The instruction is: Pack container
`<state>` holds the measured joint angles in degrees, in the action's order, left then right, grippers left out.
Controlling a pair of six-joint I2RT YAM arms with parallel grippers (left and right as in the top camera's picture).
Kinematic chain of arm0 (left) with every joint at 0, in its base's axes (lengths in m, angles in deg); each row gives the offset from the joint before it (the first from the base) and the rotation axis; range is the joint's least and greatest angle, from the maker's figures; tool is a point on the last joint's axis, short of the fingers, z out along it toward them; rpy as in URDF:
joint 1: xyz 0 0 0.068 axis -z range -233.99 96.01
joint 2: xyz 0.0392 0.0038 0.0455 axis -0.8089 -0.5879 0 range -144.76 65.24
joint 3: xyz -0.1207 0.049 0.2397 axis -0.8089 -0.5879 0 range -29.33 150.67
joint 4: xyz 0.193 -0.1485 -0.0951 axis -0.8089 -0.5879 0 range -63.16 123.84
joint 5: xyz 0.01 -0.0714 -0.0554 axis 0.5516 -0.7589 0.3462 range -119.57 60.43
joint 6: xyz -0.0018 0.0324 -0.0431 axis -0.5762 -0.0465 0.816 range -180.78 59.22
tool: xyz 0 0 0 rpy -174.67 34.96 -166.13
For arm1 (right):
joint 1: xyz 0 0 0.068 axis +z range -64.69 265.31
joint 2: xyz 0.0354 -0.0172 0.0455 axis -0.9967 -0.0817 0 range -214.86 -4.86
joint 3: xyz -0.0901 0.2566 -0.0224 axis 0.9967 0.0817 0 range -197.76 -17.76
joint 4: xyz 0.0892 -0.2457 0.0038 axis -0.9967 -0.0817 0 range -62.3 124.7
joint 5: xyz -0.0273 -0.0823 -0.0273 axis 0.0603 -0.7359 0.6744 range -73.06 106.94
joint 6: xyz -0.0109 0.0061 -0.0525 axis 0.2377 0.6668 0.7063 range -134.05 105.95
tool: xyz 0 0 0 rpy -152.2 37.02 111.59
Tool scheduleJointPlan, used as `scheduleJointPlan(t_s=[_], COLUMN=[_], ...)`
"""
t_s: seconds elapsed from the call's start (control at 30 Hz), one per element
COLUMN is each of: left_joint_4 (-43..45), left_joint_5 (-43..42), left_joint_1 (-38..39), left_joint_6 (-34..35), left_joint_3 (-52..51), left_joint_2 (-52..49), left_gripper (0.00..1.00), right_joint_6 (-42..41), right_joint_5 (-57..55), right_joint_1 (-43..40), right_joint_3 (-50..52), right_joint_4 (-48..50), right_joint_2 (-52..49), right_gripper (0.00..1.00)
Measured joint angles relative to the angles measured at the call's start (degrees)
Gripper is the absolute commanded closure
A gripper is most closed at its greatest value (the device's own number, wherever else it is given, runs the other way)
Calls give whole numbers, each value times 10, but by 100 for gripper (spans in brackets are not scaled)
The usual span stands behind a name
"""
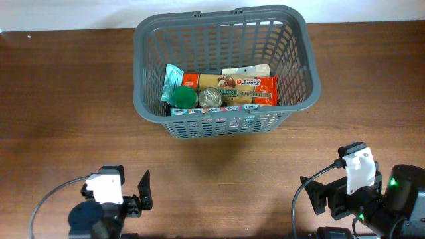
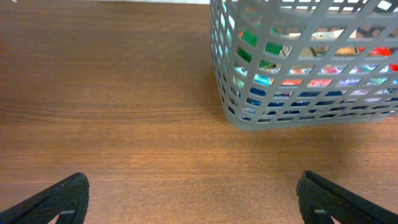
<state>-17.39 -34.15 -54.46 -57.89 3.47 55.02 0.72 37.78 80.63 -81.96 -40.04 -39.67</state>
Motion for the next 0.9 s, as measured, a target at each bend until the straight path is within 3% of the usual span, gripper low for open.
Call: scheduleJointPlan(t_s=[0.6,0.9], left_joint_4=[141,146], left_joint_5=[-13,-10], left_joint_1=[-1,-1], left_joint_6=[41,47], left_joint_3=[-211,-232], left_joint_2=[93,93], left_gripper=[1,1], right_joint_6=[0,0], right_joint_5=[0,0], right_joint_1=[0,0], right_joint_3=[0,0], right_joint_4=[0,0], right_joint_2=[0,0], right_gripper=[1,1])
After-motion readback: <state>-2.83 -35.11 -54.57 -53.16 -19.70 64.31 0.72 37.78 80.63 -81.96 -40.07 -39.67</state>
